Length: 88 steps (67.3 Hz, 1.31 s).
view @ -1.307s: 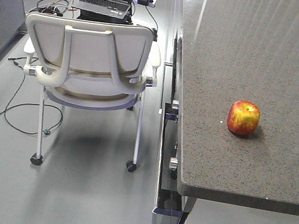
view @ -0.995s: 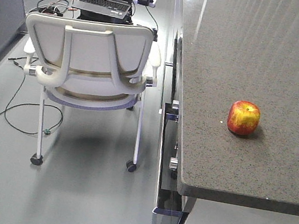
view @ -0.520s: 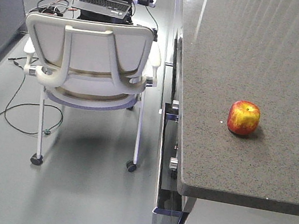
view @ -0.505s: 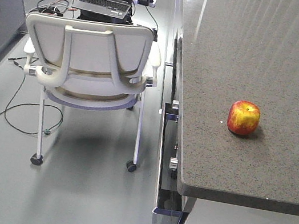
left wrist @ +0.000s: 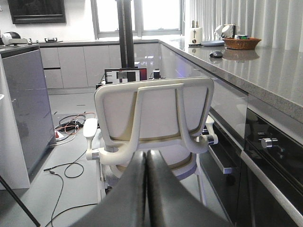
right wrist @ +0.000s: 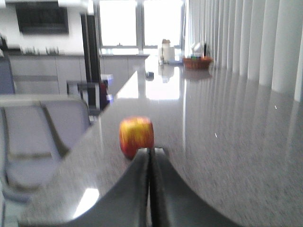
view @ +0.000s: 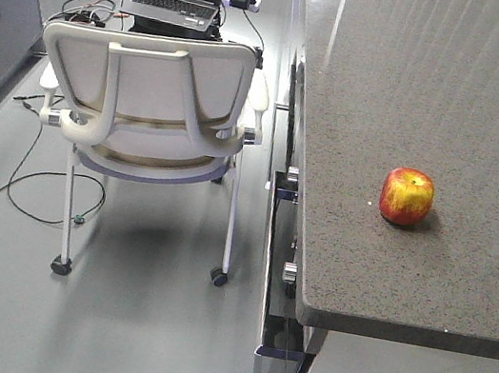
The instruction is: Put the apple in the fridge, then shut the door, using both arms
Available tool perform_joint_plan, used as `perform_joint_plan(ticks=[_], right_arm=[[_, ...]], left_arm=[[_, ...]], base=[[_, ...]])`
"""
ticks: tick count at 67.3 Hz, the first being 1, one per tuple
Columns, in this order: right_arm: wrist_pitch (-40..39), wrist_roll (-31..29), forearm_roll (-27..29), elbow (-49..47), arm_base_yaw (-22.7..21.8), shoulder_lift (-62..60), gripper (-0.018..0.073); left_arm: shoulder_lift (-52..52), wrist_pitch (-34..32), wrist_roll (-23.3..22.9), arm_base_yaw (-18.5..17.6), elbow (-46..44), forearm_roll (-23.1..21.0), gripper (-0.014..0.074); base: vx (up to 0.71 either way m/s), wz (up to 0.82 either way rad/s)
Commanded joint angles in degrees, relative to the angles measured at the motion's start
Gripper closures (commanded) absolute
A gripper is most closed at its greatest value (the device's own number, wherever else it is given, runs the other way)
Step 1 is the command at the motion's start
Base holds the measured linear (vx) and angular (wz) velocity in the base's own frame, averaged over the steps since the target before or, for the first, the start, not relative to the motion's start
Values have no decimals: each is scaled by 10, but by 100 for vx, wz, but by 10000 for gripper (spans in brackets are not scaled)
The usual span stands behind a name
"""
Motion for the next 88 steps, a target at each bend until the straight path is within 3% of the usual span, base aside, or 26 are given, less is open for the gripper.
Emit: perform_joint_plan(ticks=[1,21,57,66,79,88], right_arm=[[-87,11,26,-20,0,-12,562],[42,7,22,-196,0,59,562],[420,-55,22,-466,0,368,534],[445,-67,23,-477,0,430,414],[450,-67,22,-477,0,488,102],[446,-63,29,-476,0,510,-29]], left_arm=[[-1,-38,-5,-2,15,0,603],[-1,-38,-5,-2,15,0,603],[-1,-38,-5,-2,15,0,603],[-1,-38,-5,-2,15,0,603],[-1,-38,-5,-2,15,0,603],[-1,-38,-5,-2,15,0,603]], base=[[0,0],[0,0],[0,0],[0,0],[0,0],[0,0]])
